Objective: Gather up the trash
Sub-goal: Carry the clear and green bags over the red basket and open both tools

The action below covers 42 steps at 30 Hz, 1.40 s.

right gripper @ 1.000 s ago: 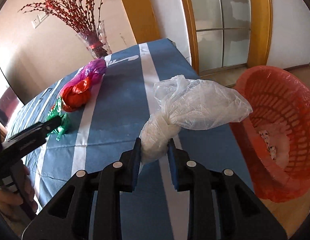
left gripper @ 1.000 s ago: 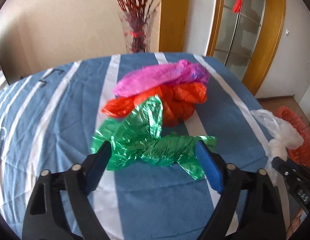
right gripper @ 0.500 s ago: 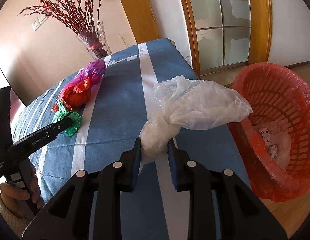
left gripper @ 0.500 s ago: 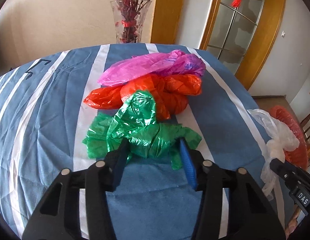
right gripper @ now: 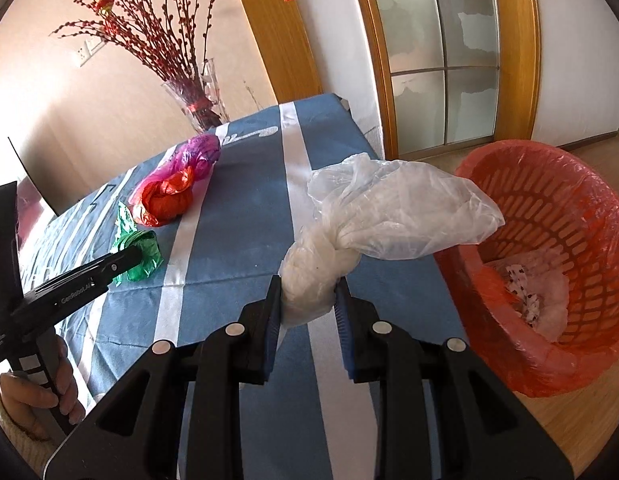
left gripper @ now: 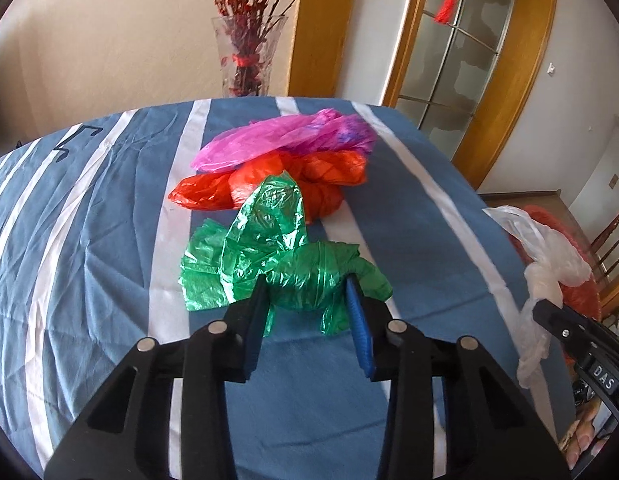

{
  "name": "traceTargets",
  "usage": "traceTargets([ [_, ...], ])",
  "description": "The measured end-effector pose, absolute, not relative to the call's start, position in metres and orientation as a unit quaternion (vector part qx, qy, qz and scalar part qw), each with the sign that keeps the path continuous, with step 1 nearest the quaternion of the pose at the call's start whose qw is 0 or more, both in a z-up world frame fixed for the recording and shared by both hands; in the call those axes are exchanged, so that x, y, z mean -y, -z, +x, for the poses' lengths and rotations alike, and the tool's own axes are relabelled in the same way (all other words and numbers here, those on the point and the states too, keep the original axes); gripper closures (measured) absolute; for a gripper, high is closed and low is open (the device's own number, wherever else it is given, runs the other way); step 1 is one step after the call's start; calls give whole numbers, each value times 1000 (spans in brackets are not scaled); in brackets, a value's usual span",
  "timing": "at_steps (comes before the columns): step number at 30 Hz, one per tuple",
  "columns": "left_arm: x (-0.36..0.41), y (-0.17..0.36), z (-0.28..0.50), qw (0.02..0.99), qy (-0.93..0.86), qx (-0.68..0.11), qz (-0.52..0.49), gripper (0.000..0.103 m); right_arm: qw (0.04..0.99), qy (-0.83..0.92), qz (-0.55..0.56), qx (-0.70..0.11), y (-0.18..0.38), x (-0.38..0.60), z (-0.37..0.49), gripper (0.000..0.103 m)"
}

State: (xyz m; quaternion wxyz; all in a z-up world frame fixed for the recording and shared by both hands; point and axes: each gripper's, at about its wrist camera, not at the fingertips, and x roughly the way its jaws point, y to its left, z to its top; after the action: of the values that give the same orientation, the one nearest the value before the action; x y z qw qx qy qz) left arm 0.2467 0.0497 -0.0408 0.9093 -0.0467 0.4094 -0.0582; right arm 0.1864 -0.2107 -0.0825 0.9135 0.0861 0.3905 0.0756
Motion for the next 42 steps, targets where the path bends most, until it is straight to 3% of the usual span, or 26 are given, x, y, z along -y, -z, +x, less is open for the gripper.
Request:
traceTargets([
  [24,69,-8,188,910,196,-364,-32,65,949,-7,76,-306,47,280,111,77],
  [42,186,-6,204,875,297,-381,-33,65,947,62,130,-287,41,375,116,77],
])
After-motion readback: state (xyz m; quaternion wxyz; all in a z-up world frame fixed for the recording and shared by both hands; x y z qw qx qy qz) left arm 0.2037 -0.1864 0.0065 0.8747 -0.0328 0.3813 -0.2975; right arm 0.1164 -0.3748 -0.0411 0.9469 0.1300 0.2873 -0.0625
